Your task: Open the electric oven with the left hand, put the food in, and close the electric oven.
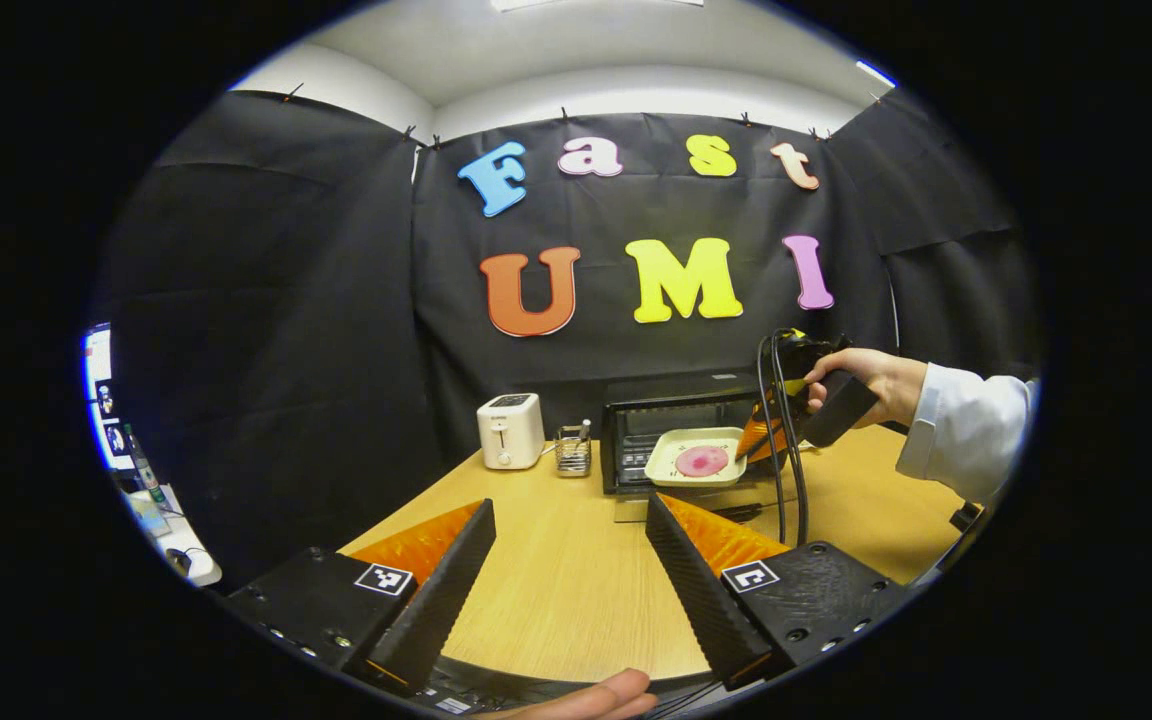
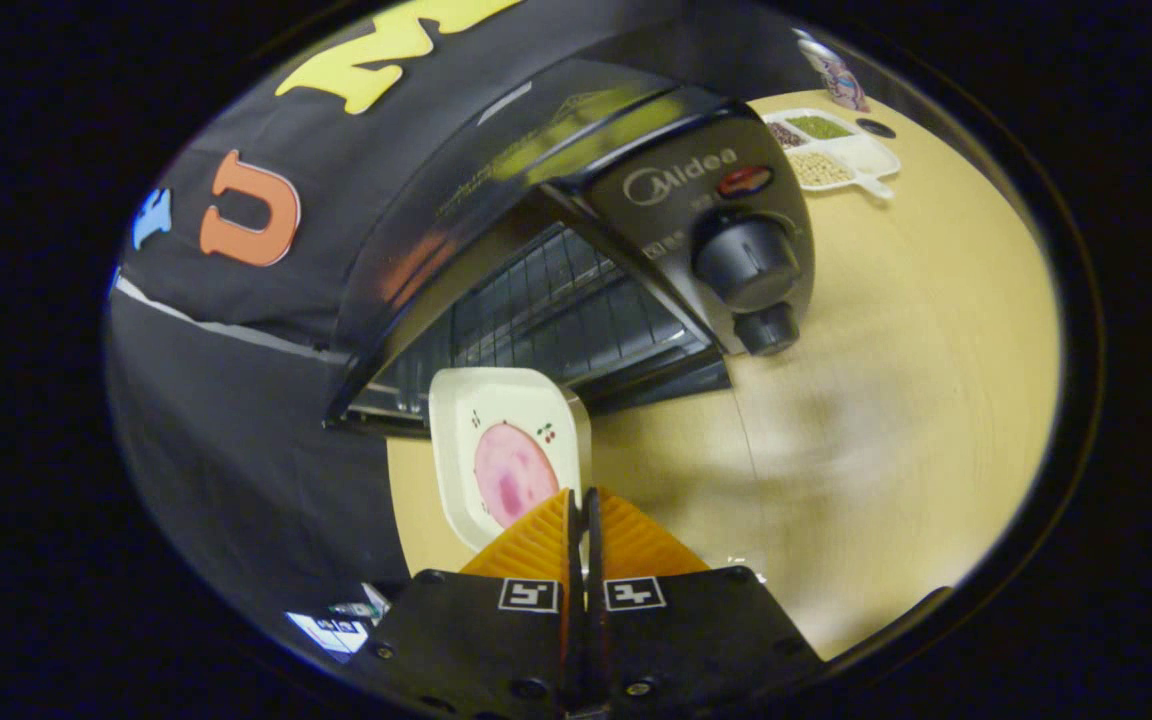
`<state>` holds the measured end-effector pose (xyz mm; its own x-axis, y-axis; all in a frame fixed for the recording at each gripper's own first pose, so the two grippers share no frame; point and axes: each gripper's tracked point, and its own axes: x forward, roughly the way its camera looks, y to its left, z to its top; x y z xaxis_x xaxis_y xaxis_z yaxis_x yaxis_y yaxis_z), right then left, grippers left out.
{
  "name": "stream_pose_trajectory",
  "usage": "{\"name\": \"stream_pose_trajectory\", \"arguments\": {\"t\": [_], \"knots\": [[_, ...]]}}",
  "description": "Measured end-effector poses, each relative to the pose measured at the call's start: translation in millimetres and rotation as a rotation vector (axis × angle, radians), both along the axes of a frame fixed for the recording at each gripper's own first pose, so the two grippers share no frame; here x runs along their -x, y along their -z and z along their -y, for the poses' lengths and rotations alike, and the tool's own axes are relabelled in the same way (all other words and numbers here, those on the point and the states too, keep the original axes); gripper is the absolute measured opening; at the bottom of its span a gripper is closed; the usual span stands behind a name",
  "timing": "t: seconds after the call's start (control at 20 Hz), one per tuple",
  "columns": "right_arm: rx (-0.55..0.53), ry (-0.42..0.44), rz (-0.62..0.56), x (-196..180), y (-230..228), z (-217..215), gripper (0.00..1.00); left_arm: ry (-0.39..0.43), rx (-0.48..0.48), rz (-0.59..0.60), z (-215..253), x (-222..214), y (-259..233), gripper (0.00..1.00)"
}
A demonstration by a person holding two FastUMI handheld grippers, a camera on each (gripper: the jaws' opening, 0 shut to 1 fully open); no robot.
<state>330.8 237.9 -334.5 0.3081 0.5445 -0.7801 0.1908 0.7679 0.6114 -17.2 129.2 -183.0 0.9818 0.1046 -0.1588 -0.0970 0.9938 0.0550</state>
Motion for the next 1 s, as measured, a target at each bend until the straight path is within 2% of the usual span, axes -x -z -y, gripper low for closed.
{"name": "stream_pose_trajectory", "arguments": {"t": [0.1,0.15,0.2,0.25,0.3,0.45,0.55,0.6,0.75,0.8,0.85,0.9,1.0], "knots": [[-0.012,0.107,0.013,-10,1,-16,0.04,-0.008,0.008,-0.015,-6,2,7,0.96],[-0.023,0.166,0.019,-19,2,-19,0.01,-0.012,0.013,-0.018,-8,2,10,0.96],[-0.030,0.217,0.029,-27,4,-22,0.04,-0.016,0.017,-0.025,-10,2,13,0.96],[-0.039,0.266,0.044,-35,6,-26,0.01,-0.018,0.020,-0.034,-11,3,16,0.96],[-0.043,0.303,0.054,-41,9,-30,0.04,-0.015,0.028,-0.045,-13,4,20,0.96],[-0.079,0.399,0.068,-60,21,-43,0.01,-0.024,0.018,-0.040,-17,5,17,0.96],[-0.130,0.467,0.093,-74,24,-52,0.04,-0.027,0.018,-0.038,-19,6,18,0.96],[-0.159,0.488,0.107,-80,25,-55,0.01,-0.029,0.023,-0.043,-18,5,20,0.96],[-0.195,0.462,0.205,-93,23,-56,0.06,-0.038,0.022,-0.068,-19,7,29,0.96],[-0.205,0.465,0.243,-94,24,-56,0.23,-0.041,0.025,-0.077,-18,6,31,0.96],[-0.193,0.460,0.271,-92,27,-48,0.31,-0.043,0.028,-0.088,-18,6,34,0.96],[-0.178,0.455,0.295,-90,29,-39,0.53,-0.048,0.030,-0.097,-17,5,36,0.96],[-0.167,0.435,0.330,-78,25,-27,0.65,-0.045,0.034,-0.117,-14,3,41,0.96]]}}
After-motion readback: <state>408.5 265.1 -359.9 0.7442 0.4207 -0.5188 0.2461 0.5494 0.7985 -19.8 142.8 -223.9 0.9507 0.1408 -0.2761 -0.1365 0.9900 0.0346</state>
